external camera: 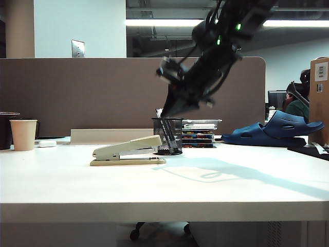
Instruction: Press the stapler down.
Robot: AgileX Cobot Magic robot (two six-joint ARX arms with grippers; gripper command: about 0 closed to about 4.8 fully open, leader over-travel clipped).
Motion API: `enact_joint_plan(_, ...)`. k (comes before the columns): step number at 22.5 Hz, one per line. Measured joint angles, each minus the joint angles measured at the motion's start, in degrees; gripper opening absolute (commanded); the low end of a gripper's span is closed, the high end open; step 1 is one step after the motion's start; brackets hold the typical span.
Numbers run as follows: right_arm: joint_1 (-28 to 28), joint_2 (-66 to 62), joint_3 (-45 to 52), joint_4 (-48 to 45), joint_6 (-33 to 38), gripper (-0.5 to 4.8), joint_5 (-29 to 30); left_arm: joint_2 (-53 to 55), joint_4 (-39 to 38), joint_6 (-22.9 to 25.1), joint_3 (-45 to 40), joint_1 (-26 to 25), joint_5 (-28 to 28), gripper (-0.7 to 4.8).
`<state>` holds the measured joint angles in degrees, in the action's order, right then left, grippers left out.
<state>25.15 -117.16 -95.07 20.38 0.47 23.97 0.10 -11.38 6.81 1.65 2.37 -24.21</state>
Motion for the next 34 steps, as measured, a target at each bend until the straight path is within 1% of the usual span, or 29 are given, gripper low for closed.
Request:
enact_joint_plan(1, -0.07, 2.14, -0.02, -0.26, -0.61, -0.09, -1.49, 0.02, 0.00, 0.00, 0.00, 0.00, 0.00, -0.06)
enact_joint_plan(3, -0.66, 4.68, -0.04, -0.94, -1.42, -0.09, -2.56, 0.00, 0.00, 0.00, 0.00, 0.00, 0.00, -0.06)
enact_joint_plan(6, -2.47, 10.32, -0.04, -1.44, -2.34, -0.09, -6.27, 0.02, 0.00, 0.00, 0.00, 0.00, 0.02, -0.06)
enact_joint_plan(9, -4.90, 15.43, -0.02, -1.42, -3.69, -0.09, -10.58, 0.00, 0.00, 0.00, 0.00, 0.00, 0.00, -0.06)
enact_joint_plan(12, -7.13, 19.71, -0.04, -1.55, -4.92, -0.09, -12.70, 0.00, 0.00, 0.00, 0.00, 0.00, -0.02, -0.06)
enact_joint_plan(13, -7.80, 22.05, -0.04, -1.68, -5.11, -0.09, -15.37, 0.00, 0.00, 0.00, 0.00, 0.00, 0.00, -0.06)
enact_joint_plan(15, -10.62, 25.90, -0.02, -1.55, -5.95, -0.09, -16.76, 0.00, 0.02, 0.00, 0.00, 0.00, 0.24, -0.06)
enact_joint_plan(16, -11.72, 28.13, -0.02, -1.60, -6.16, -0.09, -18.12, 0.00, 0.02, 0.00, 0.00, 0.00, 1.09, -0.06)
enact_joint_plan(22, -17.97, 37.92, -0.02, -0.98, -6.49, -0.09, -20.13, 0.02, 0.11, -0.09, 0.00, 0.00, 6.10, -0.06)
enact_joint_plan(23, -19.26, 40.11, -0.02, 0.57, -6.49, -0.09, -21.81, 0.02, 0.13, -0.09, 0.00, 0.00, 6.69, -0.06)
enact_joint_plan(25, -21.44, 42.53, -0.02, 3.41, -6.56, -0.09, -23.21, 0.02, 0.20, -0.07, 0.00, 0.00, 7.56, -0.06)
enact_joint_plan(26, -23.61, 44.54, -0.02, 5.66, -6.54, -0.09, -24.00, 0.02, 0.20, -0.07, 0.00, 0.00, 8.83, -0.06)
enact_joint_plan(29, -28.57, 48.57, 0.13, 11.23, -6.54, -0.09, -24.00, 0.02, 0.22, -0.09, 0.00, 0.00, 12.50, -0.06)
enact_joint_plan(31, -29.81, 50.34, 0.59, 12.63, -6.51, -0.09, -24.02, 0.02, 0.24, -0.09, 0.00, 0.00, 14.12, -0.06)
enact_joint_plan(32, -31.06, 52.50, 1.97, 12.72, -6.51, -0.09, -23.93, 0.02, 0.42, -0.09, 0.00, 0.00, 15.58, -0.06)
enact_joint_plan(34, -31.45, 56.85, 6.47, 12.68, -6.38, -0.09, -24.13, 0.02, 1.36, -0.11, 0.00, 0.00, 16.37, -0.06)
